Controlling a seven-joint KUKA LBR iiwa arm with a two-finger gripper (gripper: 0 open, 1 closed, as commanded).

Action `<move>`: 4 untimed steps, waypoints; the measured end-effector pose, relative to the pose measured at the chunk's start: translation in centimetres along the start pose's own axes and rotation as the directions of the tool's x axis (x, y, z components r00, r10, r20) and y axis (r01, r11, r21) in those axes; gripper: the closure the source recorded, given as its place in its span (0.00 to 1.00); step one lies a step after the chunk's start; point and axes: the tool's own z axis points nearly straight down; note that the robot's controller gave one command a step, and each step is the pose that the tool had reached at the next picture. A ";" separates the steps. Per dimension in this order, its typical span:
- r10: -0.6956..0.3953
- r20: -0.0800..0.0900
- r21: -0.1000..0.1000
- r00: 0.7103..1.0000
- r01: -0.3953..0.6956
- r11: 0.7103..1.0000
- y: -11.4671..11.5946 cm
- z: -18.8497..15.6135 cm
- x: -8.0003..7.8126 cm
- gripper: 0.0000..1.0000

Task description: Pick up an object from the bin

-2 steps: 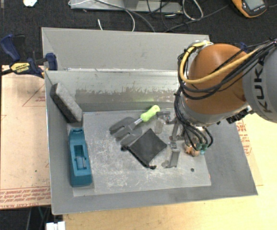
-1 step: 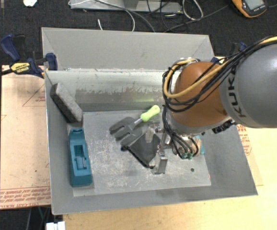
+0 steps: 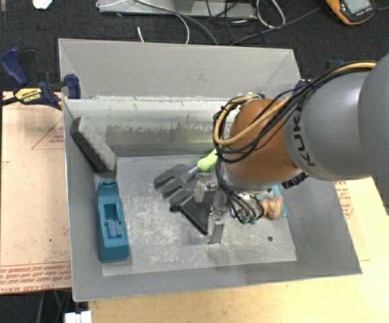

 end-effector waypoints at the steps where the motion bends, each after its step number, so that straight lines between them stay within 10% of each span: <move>1: 0.262 -0.003 0.000 0.965 -0.262 0.965 -1.3 1.2 0.8 0.00; 2: 0.090 -0.003 -0.002 0.996 -0.090 0.996 -0.8 2.0 0.7 1.00; 3: 0.091 -0.003 -0.002 0.996 -0.091 0.996 -0.8 2.0 0.7 0.00; 4: 0.091 -0.003 -0.002 0.996 -0.091 0.996 -0.8 2.0 0.7 1.00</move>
Offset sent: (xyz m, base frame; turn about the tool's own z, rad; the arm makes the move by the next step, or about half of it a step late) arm -0.0069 -0.0087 -0.0199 0.0889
